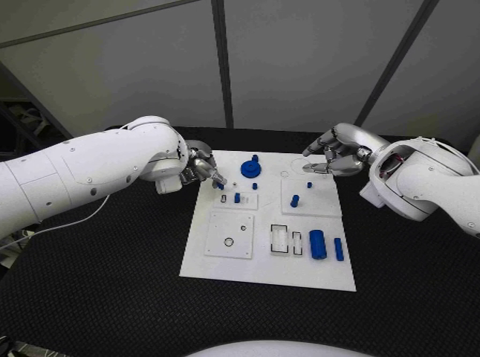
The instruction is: Assemble the parts on the task board
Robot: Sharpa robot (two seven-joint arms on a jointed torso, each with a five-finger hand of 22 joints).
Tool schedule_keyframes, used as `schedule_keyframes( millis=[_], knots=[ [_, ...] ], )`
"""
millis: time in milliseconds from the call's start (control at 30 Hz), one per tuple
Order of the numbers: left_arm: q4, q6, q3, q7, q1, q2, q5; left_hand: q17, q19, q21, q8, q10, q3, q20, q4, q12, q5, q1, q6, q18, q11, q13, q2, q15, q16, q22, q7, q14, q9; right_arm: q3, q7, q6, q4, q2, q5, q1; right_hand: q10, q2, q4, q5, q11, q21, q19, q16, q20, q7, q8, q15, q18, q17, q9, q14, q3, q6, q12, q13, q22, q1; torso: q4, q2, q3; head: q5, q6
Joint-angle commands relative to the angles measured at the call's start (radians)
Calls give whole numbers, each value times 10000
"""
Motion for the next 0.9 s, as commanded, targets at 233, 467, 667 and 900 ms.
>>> schedule_keyframes(
  millis=[233,467,667,900],
  knots=[
    [640,-746,-11,-28,-222,-279,-1143,2429,46,-26,74,50,1501,-25,-1420,-3,55,-116,42,-60,-10,1028,9,-53,36,875,-89,957,37,5,13,92,-8,28,-34,19,32,40,36,33,-35,-50,135,-50,-28,19,-36,-44,146,-8,-1,349,25,74,-15,0,1108,11,-27,16,-3,37,-13],
    [842,-811,-13,3,-310,-320,-1297,2433,52,-21,86,58,1543,-28,-1447,7,65,-128,57,-62,-15,1030,-7,-57,41,884,-94,959,45,5,20,99,-10,60,-34,18,32,40,36,33,-35,-50,135,-50,-28,19,-36,-44,146,-8,-1,349,25,74,-15,0,1108,11,-32,16,7,54,-32],
    [887,-751,-14,-10,-373,-308,-1451,2434,54,-19,89,60,1553,-28,-1454,7,67,-131,61,-63,-16,1030,-11,-58,43,887,-95,959,47,5,24,102,-7,63,-34,18,32,40,36,33,-35,-50,135,-50,-28,19,-36,-44,146,-8,-1,349,25,74,-15,0,1108,11,-35,17,0,44,-43],
    [989,-630,-15,-32,-425,-307,-1519,2438,50,-23,93,60,1569,-30,-1465,2,68,-135,65,-62,-18,1027,-17,-59,47,882,-96,960,49,5,32,101,-1,63,-34,18,32,41,40,36,-34,-50,135,-49,-28,20,-36,-44,145,-5,-1,350,26,75,-14,0,1108,11,-26,19,0,28,-58]
  ],
)
